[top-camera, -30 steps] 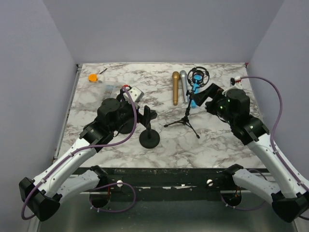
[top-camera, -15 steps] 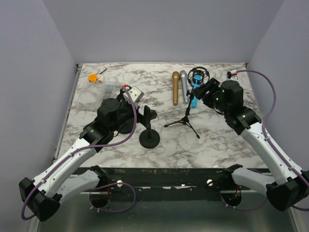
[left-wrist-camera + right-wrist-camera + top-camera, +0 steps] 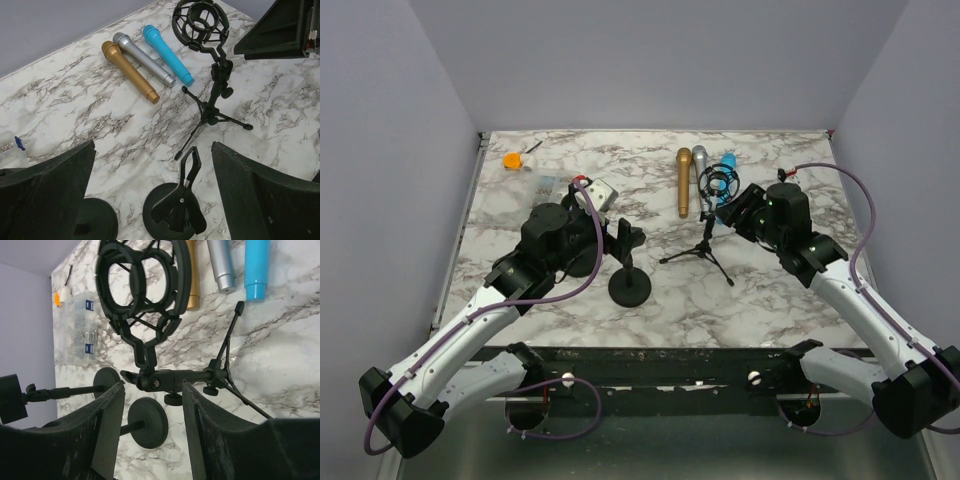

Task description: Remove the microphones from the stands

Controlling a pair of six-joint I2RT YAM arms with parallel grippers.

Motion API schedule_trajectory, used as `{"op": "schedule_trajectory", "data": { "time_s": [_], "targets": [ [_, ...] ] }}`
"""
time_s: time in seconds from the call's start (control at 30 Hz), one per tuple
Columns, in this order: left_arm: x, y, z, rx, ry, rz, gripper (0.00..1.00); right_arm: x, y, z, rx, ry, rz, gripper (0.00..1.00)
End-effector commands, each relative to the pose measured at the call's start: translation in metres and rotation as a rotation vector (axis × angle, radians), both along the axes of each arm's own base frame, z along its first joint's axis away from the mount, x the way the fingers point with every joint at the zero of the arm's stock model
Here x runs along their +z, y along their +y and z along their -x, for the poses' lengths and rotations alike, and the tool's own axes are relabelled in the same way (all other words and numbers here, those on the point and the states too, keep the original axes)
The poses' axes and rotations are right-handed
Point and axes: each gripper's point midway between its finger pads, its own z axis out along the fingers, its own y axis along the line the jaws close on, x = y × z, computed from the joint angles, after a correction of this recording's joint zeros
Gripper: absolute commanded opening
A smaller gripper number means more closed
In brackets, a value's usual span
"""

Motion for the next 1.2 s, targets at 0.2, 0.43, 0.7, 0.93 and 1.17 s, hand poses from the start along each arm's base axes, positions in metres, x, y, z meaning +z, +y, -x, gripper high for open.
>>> {"op": "schedule_trajectory", "data": {
  "time_s": [0.2,0.43,0.7,0.93,1.17],
  "targets": [
    [0.011,-0.002,0.004,-0.019,-0.013,0.018,0.99,0.008,-0.010,0.004,-0.003,-0.013,0.060,0.53],
    [0.024,0.002,0.009,-0.017,-0.067,0.056,0.99,0.025,-0.036,0.008,-0.039,-0.064,0.206,0.74],
    [0.070,0.033,0.028,0.048,-0.263,0.176,0.99,0.100,-0.063,0.026,-0.058,-0.294,0.299,1.00],
    [0.141,0.092,0.077,0.142,-0.429,0.364,0.99,0.172,-0.094,0.062,-0.119,-0.524,0.338,1.00],
    [0.172,0.156,0.127,0.247,-0.528,0.460,0.98,0.216,-0.131,0.100,-0.253,-0.657,0.322,1.00]
  ]
}}
